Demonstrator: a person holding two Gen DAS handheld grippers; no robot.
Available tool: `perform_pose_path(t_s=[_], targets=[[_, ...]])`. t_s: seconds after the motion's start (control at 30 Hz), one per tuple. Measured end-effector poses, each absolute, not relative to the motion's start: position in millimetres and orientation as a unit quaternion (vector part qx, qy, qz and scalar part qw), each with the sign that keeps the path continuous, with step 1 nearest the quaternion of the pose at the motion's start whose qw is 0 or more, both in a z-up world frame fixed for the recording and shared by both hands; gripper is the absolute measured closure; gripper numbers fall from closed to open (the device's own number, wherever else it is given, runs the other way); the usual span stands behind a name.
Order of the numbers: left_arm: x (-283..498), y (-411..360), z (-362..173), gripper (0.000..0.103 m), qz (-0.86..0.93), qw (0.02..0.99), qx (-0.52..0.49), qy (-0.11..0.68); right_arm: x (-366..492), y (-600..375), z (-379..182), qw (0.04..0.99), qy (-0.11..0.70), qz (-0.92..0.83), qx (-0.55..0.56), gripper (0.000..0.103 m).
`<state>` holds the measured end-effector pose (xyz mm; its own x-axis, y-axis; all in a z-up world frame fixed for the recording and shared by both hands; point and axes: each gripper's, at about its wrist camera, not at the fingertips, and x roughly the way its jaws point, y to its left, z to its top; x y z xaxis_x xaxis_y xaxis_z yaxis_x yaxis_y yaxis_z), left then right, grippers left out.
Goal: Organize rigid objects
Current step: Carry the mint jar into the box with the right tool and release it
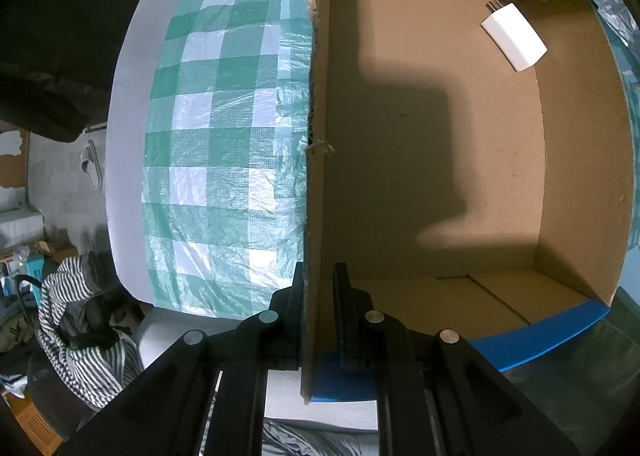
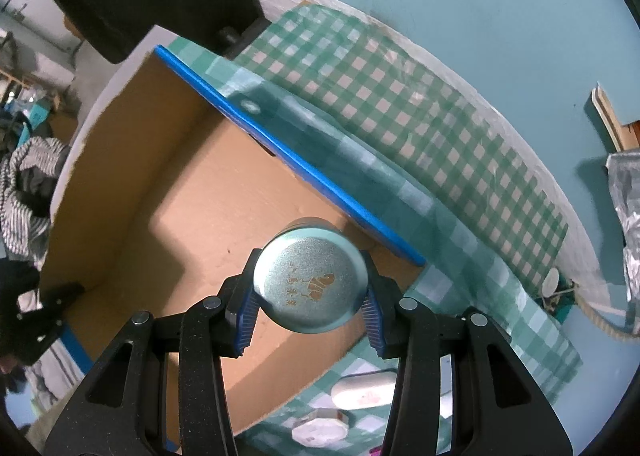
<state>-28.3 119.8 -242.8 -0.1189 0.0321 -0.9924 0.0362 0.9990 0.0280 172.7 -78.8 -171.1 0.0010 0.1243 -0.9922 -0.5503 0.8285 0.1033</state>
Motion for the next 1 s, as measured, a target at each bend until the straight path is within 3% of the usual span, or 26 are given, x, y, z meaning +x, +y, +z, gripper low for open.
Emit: perform_pose_path(t_s=[0.5,0.83,0.93,1.0], targets=[[-29.1,118.6,-242.7,0.092,0.0,0.661,0.024,0.75,170.6,-80.9,-179.7,0.693,0.663,0.232,-0.163,0.058],[-28.8,118.2,-242.5,0.092,0.001,0.661,0.026,0.75,165.6,-86.8,-143.0,0.721,0.633,0.243,-0.142,0.055],[-29.0,117.5,-241.6,0.092,0.0,0.661,0.027,0.75,164.9,-90.3,-129.4,0.73,0.624,0.242,-0.138,0.047],[-29.0,115.4,-241.1,0.092,-0.001,0.661,0.028,0.75,165.1,-92.9,-122.9,0.734,0.62,0.242,-0.134,0.047]])
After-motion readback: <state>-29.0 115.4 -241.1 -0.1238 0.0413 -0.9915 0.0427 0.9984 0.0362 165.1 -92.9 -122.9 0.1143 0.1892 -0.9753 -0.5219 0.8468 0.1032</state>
